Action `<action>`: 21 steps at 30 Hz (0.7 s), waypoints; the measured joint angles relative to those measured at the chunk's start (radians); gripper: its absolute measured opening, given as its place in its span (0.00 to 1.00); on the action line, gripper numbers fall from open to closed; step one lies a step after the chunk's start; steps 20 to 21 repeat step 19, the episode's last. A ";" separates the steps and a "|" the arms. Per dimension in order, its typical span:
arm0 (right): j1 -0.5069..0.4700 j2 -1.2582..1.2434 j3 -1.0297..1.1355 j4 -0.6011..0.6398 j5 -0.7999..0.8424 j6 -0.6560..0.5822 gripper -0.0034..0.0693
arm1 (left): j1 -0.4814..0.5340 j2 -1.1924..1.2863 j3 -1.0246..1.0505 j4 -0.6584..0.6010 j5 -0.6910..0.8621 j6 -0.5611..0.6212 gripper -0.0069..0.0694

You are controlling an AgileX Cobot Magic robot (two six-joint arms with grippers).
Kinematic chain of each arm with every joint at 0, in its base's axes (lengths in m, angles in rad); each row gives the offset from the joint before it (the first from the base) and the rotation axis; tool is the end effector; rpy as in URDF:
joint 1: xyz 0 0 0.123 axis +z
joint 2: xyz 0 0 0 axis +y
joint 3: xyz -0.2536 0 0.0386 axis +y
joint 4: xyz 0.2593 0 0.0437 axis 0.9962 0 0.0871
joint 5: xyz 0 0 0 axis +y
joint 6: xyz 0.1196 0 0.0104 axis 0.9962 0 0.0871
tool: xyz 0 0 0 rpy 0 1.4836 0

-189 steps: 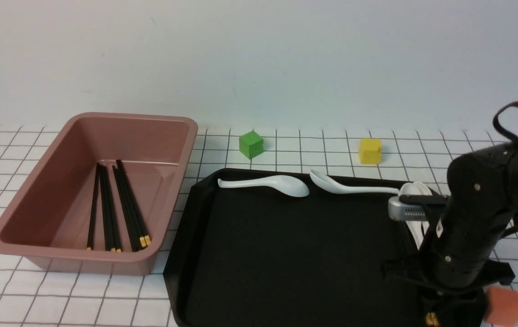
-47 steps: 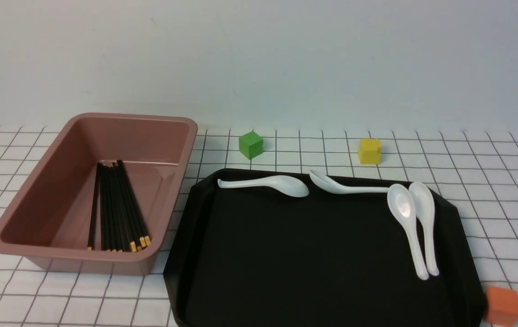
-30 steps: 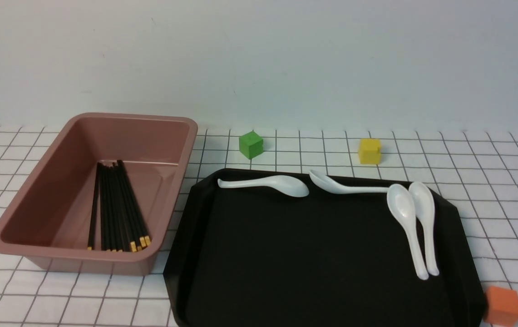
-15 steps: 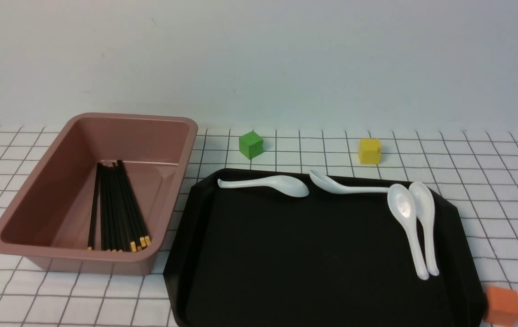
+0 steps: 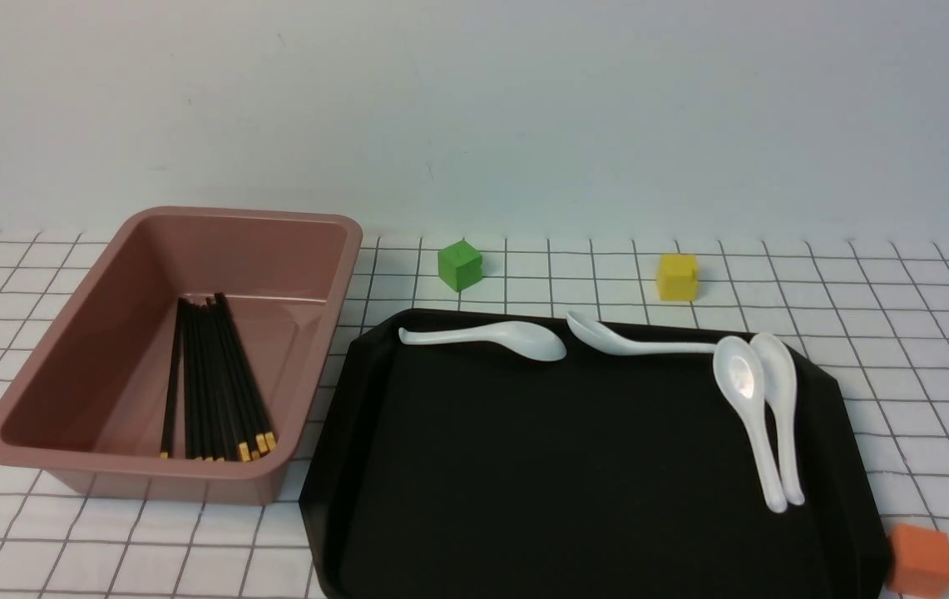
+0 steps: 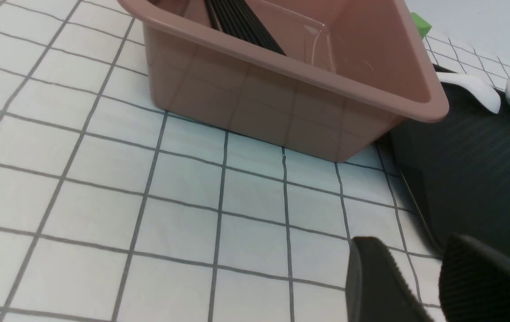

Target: On white black tablecloth take chopsticks from black tray and put them in box.

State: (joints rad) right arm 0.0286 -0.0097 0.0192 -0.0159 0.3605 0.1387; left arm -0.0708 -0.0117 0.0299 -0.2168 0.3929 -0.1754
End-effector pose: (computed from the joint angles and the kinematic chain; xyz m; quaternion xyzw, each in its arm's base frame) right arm 0.1210 0.0028 0.1668 0.0397 0.7987 0.0435 0.5988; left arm 0.1187 -0.0183 0.1604 -0.0991 0.8030 -0.1626 0.5647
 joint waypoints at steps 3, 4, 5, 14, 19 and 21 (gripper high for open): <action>0.000 0.000 0.000 0.000 0.000 0.000 0.22 | 0.000 0.000 0.000 0.000 0.000 0.000 0.40; 0.000 0.000 0.000 0.000 0.000 0.000 0.22 | 0.000 0.000 0.000 0.000 0.000 0.000 0.40; 0.000 0.000 0.000 0.000 0.000 0.000 0.22 | 0.000 0.000 0.000 0.000 0.000 0.000 0.40; 0.000 0.000 0.000 0.000 0.000 0.000 0.23 | 0.000 0.000 0.000 0.000 0.000 0.000 0.40; 0.000 0.000 0.000 0.000 0.000 0.000 0.24 | 0.000 0.000 0.000 0.000 0.000 0.000 0.40; 0.000 0.000 0.000 0.000 0.000 0.000 0.24 | 0.000 0.000 0.000 0.000 0.000 0.000 0.40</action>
